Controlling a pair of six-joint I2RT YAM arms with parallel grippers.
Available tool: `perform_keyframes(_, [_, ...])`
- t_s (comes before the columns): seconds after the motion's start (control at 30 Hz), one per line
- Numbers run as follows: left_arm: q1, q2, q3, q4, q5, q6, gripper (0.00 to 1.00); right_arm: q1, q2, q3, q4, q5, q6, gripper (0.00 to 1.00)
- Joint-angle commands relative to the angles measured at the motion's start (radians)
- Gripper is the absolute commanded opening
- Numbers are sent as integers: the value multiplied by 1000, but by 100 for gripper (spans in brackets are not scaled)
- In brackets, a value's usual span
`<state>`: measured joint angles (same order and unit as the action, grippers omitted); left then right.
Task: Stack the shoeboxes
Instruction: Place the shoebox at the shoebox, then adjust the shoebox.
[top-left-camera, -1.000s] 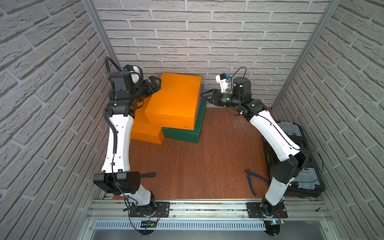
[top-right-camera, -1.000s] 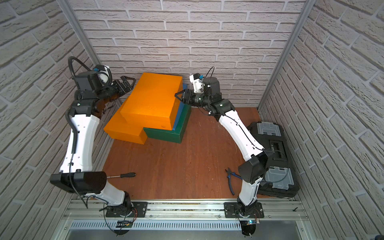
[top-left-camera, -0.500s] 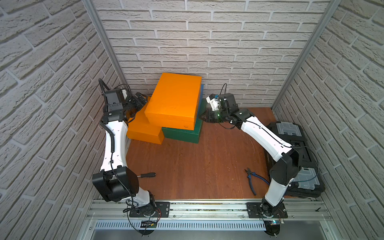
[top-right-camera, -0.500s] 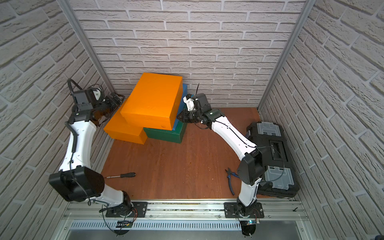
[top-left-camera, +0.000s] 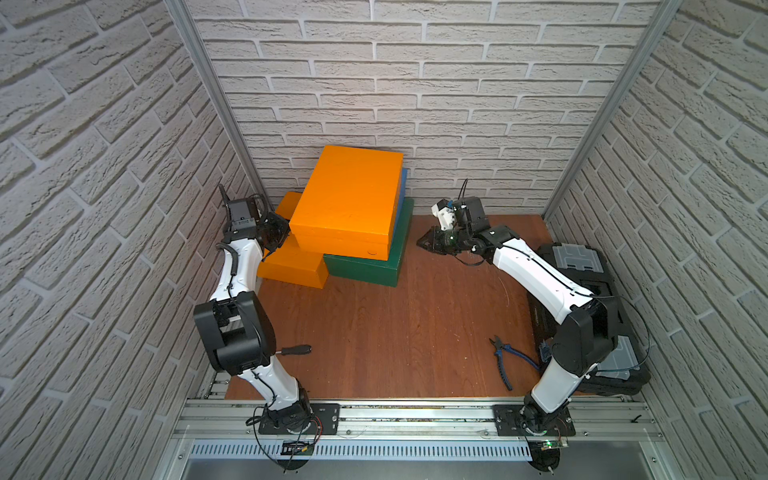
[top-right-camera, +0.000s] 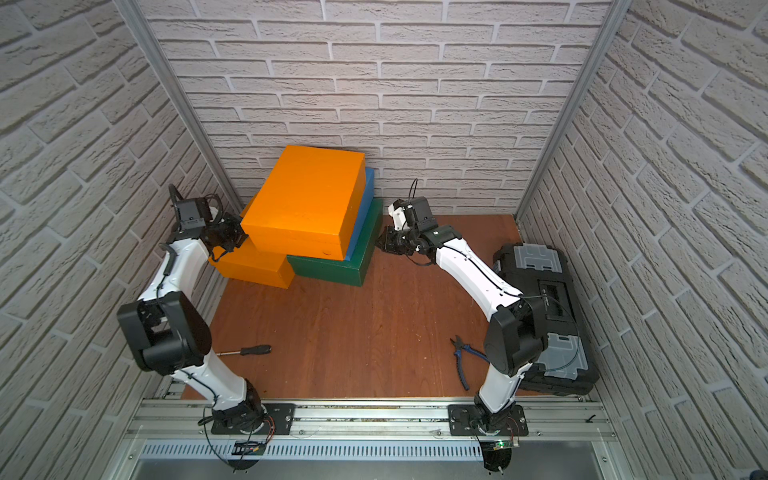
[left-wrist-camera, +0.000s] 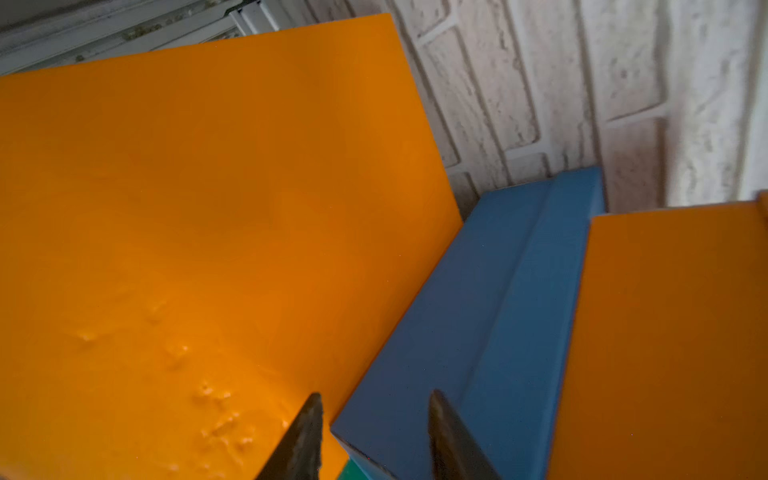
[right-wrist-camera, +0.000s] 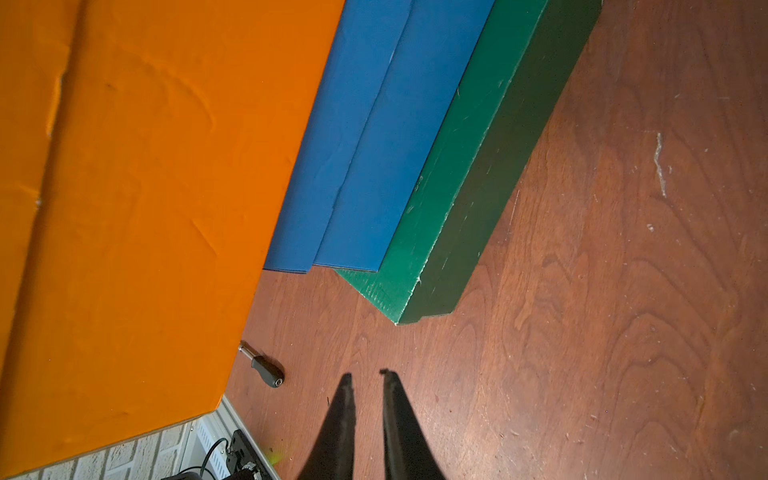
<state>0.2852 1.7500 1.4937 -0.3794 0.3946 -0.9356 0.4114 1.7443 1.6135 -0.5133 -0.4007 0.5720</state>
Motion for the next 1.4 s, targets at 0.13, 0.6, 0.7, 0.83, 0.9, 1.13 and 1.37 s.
perform_keyframes(0.13, [-35,145,115,36,-55,-24,23,-24,55,11,51,-29,25,16])
perform_keyframes(0.6, [-150,214,119,38,-106,-25,16,-27,142,58,65,-63,50,16])
perform_keyframes(0.7, [-182,202,95,42,-108,-21,16,-28,157,63,71,-68,53,16])
perform_keyframes(0.83, [-197,186,53,47,-114,-27,15,-28,168,63,77,-73,55,16])
perform_keyframes(0.9, [-202,172,25,60,-111,-34,15,-31,170,58,76,-72,53,16])
perform_keyframes(1.13, [-210,131,-26,45,-122,-24,15,-42,175,34,91,-73,57,16])
perform_keyframes(1.37, [-225,71,-77,11,-113,-9,13,-70,197,-17,147,-83,87,9])
